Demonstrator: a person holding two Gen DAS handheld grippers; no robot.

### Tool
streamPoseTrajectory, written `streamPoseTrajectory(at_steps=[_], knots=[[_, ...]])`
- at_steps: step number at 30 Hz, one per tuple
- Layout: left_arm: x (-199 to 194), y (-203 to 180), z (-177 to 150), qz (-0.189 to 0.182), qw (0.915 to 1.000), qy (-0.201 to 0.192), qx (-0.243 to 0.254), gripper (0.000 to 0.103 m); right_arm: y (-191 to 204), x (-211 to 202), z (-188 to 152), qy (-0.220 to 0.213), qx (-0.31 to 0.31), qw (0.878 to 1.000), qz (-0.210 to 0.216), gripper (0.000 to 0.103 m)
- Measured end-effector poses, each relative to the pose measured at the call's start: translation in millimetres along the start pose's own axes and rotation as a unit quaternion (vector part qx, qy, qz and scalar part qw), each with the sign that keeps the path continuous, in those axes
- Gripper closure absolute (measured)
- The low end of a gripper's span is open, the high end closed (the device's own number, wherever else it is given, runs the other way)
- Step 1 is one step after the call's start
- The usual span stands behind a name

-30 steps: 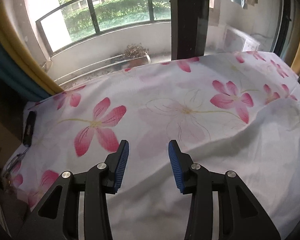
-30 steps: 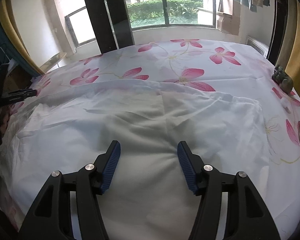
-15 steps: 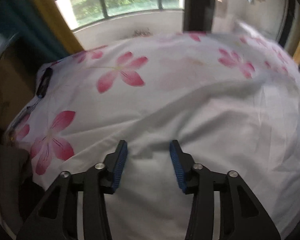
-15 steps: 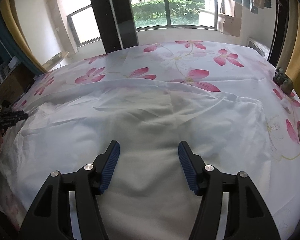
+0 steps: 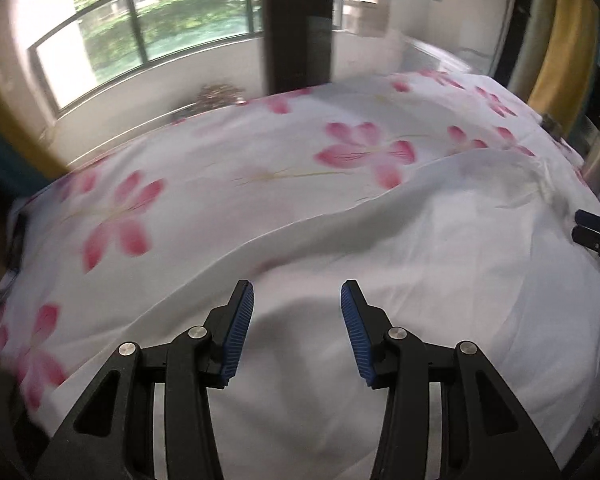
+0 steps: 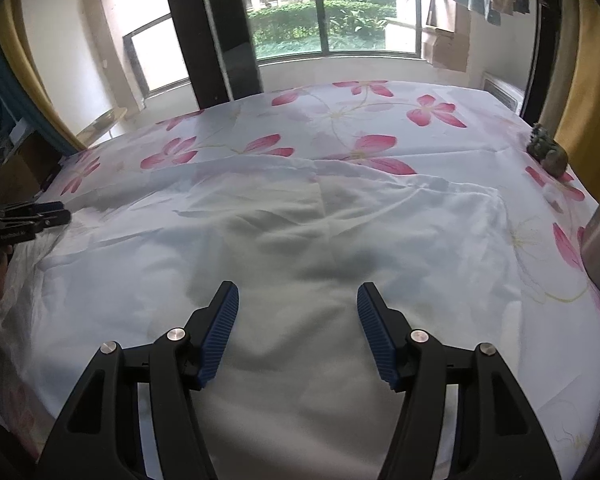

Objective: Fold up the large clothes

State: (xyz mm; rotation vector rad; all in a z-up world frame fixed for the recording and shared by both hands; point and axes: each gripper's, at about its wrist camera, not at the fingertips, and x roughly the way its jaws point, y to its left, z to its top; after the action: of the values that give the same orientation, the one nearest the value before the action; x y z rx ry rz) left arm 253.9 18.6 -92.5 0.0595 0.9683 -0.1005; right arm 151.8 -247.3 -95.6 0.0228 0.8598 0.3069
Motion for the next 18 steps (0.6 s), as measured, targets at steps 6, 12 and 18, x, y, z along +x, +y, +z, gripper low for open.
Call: streamPoseTrajectory(at_steps=[6,12,18], knots=[[31.2,-8.5,16.2,-0.006,0.9995,0.021,-0.022,0.055,-23.8,-5.1,-5.3,-0.002,0.017,1.000,-0.010,0.041],[21.9,-7.1,14.6,-0.005,0.9990,0.011,-0.042,0.055,-45.7,-15.6,-12.3,-0.010,0.039,0.999,-0.023,0.039],[-18.1,-11.1,4.0,-0.009,0.9983,-0.032,-0.047,0.055,-52.7,-35.2,-16.9,-0.024,0.047,0.998,-0.040,0.024]])
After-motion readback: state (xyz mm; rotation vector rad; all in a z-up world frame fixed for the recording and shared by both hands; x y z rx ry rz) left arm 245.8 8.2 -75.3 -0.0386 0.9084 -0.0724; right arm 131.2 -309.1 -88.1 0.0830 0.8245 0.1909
